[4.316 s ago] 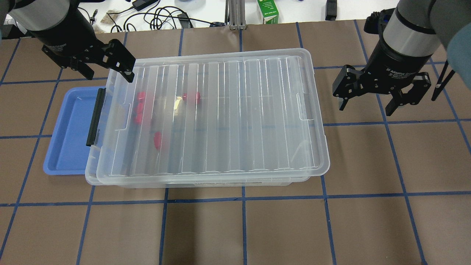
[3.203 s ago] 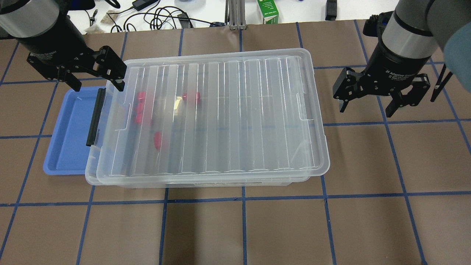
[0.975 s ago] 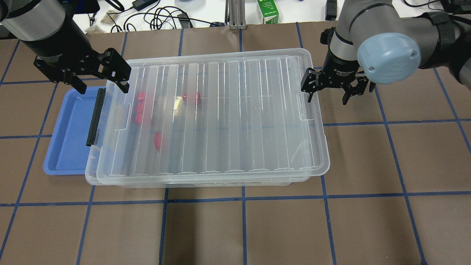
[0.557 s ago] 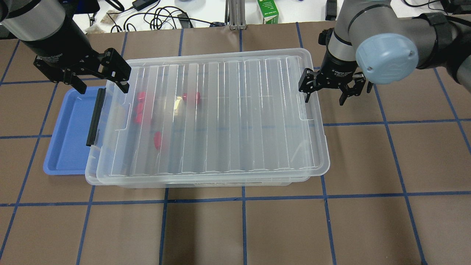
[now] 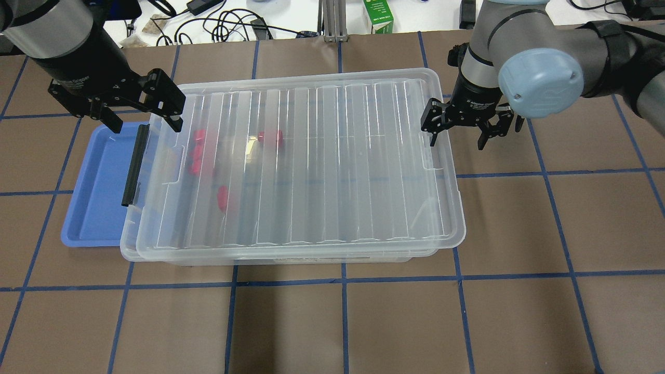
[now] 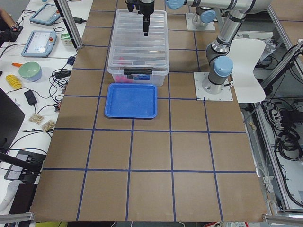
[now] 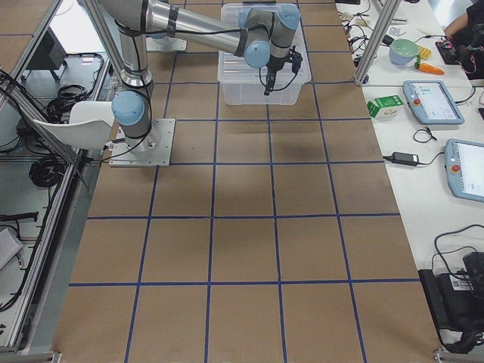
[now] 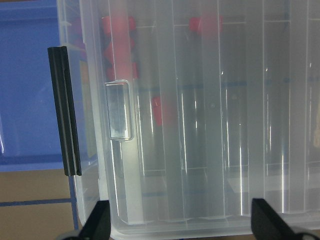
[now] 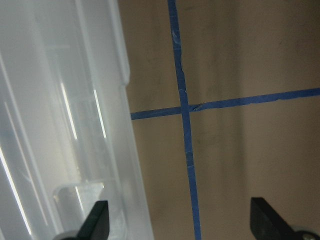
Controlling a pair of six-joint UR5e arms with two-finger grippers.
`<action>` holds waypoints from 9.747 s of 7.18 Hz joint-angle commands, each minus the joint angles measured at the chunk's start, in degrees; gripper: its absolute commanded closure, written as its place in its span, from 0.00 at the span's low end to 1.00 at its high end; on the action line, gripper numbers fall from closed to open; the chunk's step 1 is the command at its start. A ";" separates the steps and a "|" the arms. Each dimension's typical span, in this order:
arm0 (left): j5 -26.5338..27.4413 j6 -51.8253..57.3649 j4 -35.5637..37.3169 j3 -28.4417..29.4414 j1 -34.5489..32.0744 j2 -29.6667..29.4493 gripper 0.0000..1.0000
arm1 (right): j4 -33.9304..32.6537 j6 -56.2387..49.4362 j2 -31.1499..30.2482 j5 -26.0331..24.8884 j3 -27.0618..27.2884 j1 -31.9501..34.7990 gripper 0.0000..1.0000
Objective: Place red block in blue tray from box
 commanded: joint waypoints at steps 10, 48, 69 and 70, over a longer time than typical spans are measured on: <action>0.01 -0.11 0.07 -0.03 -0.05 -0.03 0.00 | 0.09 -12.23 -0.22 -5.27 -0.51 -9.24 0.00; -2.36 -3.01 36.28 -28.59 3.46 -12.69 0.00 | 13.36 -21.29 -13.14 -7.73 -3.76 -12.68 0.00; -3.42 -12.33 8.23 -8.34 2.23 -9.56 1.00 | 13.10 -20.50 -12.96 -8.79 -2.79 -13.30 0.00; -2.98 -11.55 4.50 -4.99 2.84 -8.22 1.00 | 13.01 -20.50 -12.96 -8.79 -2.88 -13.30 0.00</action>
